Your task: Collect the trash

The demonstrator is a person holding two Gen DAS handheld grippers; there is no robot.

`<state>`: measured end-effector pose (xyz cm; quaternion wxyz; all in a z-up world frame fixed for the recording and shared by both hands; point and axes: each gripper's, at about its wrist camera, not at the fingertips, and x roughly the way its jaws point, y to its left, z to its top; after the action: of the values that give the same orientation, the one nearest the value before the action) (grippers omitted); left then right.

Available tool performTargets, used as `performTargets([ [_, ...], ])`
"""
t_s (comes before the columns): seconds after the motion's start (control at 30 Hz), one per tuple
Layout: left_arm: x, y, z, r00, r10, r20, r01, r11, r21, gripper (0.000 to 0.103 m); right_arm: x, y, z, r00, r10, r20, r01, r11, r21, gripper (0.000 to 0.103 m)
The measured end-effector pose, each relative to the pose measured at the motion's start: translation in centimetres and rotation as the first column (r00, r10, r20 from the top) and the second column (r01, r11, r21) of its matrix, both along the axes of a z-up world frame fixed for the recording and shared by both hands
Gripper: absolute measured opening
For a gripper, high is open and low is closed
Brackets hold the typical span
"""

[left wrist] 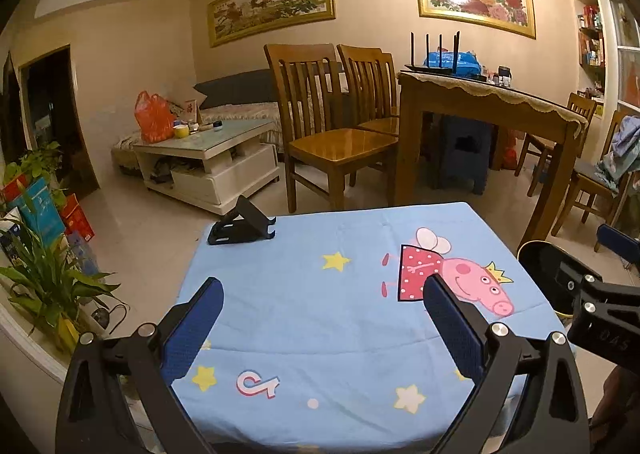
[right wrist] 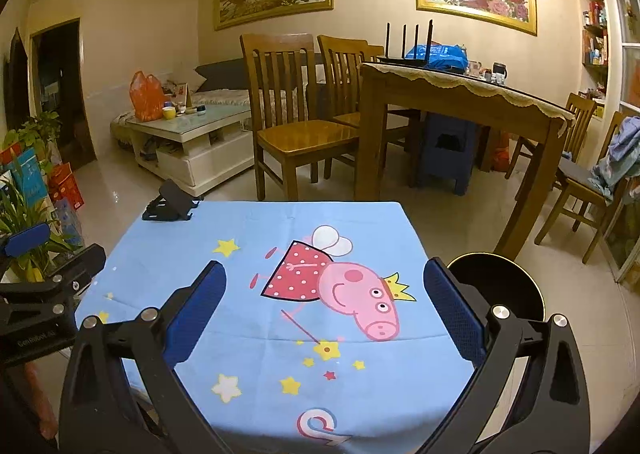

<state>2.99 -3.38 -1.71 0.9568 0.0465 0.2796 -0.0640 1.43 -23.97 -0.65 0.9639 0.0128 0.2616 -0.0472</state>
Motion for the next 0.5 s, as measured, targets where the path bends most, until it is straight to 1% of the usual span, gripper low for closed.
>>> performTargets([
  [0.5,-0.01,0.01,-0.27,1.000,0.010,-0.001,-0.010,1.000,-0.002,0.096,0.39,0.08,-0.45,1.000,0.010,-0.024,-0.009,1.000,0.019,0.098],
])
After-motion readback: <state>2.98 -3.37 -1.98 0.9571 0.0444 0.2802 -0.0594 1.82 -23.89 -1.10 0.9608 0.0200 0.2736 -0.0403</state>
